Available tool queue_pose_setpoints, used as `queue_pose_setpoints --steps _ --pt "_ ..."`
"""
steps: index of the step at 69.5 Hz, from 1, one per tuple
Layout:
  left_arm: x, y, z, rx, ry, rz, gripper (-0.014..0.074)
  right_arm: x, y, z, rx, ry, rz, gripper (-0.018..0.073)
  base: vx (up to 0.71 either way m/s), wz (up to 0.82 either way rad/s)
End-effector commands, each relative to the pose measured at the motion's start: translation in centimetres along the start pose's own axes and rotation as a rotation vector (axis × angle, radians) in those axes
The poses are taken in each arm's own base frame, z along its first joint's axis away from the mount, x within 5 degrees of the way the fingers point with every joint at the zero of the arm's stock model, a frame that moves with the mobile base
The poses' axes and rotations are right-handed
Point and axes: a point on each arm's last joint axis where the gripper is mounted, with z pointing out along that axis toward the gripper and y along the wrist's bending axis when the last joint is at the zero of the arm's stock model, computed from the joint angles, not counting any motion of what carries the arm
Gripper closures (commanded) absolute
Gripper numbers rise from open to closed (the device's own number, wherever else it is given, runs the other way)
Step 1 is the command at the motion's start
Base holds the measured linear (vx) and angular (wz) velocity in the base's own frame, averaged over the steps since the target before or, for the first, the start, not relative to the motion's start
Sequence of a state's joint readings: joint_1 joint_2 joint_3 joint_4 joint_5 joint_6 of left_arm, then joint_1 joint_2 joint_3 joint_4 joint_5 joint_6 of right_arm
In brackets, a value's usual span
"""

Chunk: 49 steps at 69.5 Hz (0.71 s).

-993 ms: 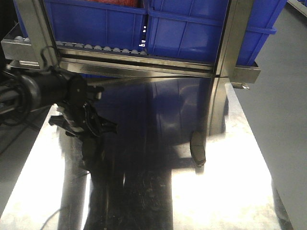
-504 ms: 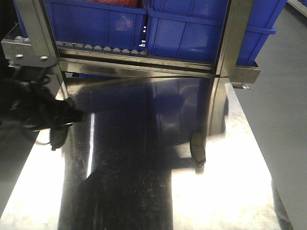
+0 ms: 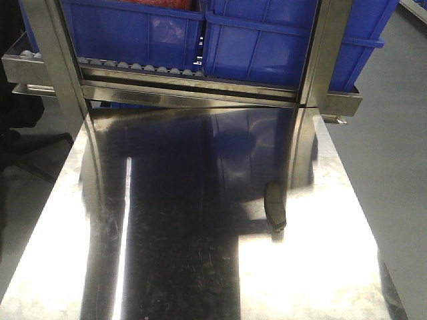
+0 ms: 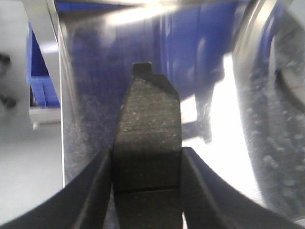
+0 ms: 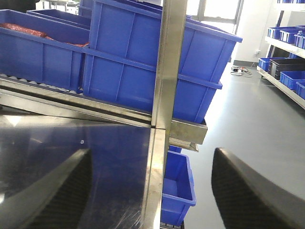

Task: Move and align brake pads A on conveyor
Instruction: 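Lift the brake pad with the left gripper and hold it, then move the right gripper above the remaining brake pad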

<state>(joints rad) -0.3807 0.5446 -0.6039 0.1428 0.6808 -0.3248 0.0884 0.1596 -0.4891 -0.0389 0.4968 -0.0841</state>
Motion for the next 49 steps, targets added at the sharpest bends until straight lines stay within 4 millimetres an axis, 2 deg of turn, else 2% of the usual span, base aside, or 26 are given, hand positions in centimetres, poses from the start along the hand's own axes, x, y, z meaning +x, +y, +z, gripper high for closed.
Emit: queue_pose_setpoints --steps 1,10,17,49 --pt "-0.1 0.2 -2.6 0.041 -0.179 -0.005 0.0602 -1.4 -0.2 0.0 0.014 -0.083 -0.014 0.0052 0.0 0.0" --pt "1.5 0.8 -4.3 0.04 -0.216 -0.003 0.0602 -1.4 -0.2 0.0 0.014 -0.084 -0.014 0.0052 0.0 0.0" --pt "1.9 0.9 -5.0 0.04 -0.237 0.018 0.0602 -1.4 -0.2 0.0 0.014 -0.084 -0.014 0.0052 0.0 0.0" --pt "2.1 1.0 -5.2 0.042 -0.228 0.019 0.0602 -1.4 -0.2 0.0 0.014 -0.084 -0.014 0.0052 0.0 0.0"
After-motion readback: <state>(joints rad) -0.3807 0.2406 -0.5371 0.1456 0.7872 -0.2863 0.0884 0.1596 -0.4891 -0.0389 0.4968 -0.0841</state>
